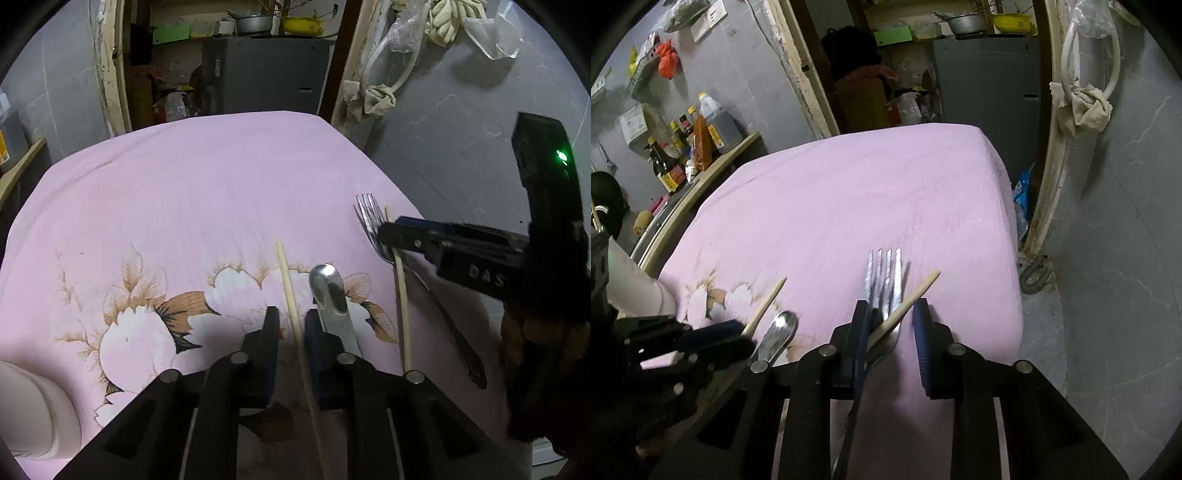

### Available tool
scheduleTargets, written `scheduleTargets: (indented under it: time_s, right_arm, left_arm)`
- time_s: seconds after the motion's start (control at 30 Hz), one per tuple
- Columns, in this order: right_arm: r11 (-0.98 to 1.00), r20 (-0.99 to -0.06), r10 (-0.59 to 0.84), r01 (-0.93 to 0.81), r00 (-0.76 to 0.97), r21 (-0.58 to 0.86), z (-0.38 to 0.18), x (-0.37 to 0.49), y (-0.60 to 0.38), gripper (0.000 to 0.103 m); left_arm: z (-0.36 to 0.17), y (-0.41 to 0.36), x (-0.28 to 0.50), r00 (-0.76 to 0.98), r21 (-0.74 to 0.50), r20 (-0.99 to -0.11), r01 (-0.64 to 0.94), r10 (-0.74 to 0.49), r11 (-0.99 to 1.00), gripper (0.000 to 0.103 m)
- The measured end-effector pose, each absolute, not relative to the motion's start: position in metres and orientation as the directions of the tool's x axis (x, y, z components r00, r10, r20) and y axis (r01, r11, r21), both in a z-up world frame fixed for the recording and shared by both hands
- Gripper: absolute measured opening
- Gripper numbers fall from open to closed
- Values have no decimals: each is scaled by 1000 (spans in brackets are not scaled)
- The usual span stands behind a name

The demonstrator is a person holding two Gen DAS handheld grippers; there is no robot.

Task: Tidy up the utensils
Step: 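Grasp a chopstick with the left tool while the right tool grasps the last chopstick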

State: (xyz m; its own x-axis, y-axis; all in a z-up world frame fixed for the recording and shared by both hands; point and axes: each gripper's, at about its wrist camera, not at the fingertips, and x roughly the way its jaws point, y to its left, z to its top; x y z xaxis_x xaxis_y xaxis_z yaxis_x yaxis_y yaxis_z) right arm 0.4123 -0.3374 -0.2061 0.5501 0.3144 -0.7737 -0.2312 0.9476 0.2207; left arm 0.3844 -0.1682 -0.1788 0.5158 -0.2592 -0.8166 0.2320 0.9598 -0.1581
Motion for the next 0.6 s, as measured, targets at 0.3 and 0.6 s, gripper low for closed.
scheduleTargets:
  time_s: [0.3, 0.6]
  right_arm:
    - [970, -813, 230, -191, 536, 148, -202, 415, -327, 20]
    - [924, -780, 342, -37, 524, 381, -199, 409, -354, 4]
  left_arm:
    - [-179, -172, 388, 499, -143, -830, 243, -250, 960, 9]
    - [-175, -153, 388, 494, -251, -820, 144, -289, 957, 5]
